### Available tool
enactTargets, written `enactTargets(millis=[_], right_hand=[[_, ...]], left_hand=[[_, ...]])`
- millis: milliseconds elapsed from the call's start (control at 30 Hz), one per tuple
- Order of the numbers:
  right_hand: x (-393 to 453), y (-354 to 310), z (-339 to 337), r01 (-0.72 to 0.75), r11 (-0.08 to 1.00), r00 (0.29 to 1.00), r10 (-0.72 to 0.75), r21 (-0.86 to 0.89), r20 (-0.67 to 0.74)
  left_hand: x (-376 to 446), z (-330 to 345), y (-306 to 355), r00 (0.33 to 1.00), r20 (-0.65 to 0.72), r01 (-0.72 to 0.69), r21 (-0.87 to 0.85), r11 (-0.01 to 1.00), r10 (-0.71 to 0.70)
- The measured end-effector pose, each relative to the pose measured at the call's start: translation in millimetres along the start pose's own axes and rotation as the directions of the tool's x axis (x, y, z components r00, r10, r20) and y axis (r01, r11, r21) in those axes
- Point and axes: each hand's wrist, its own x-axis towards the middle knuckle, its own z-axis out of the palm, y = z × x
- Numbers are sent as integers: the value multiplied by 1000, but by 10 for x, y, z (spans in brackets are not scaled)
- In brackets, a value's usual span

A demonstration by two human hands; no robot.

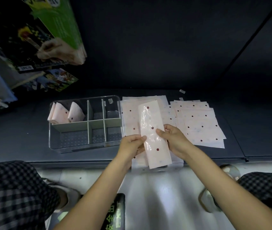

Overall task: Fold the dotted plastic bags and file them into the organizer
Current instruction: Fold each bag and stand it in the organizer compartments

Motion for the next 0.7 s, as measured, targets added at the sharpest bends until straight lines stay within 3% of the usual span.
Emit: enactTargets(millis=[200,333,500,600,700], right_hand=[[-173,-89,34,130,959,991,-128,-252,26],[-227,-154,0,131,967,989,-114,-217,90],[-273,-218,-41,122,991,975,-110,-55,194],[-295,-250,-15,147,989,968,-145,5,204],[-310,-272,42,204,978,970,-195,-52,148]], left_hand=[[-127,-139,189,998,32,-61,134,989,57],[-163,-167,294,983,68,-180,205,962,170],[-168,-240,410,960,133,-271,217,938,247],[-175,-269,458,947,150,-314,257,914,284],[-192,-280,473,937,173,-340,247,907,304]])
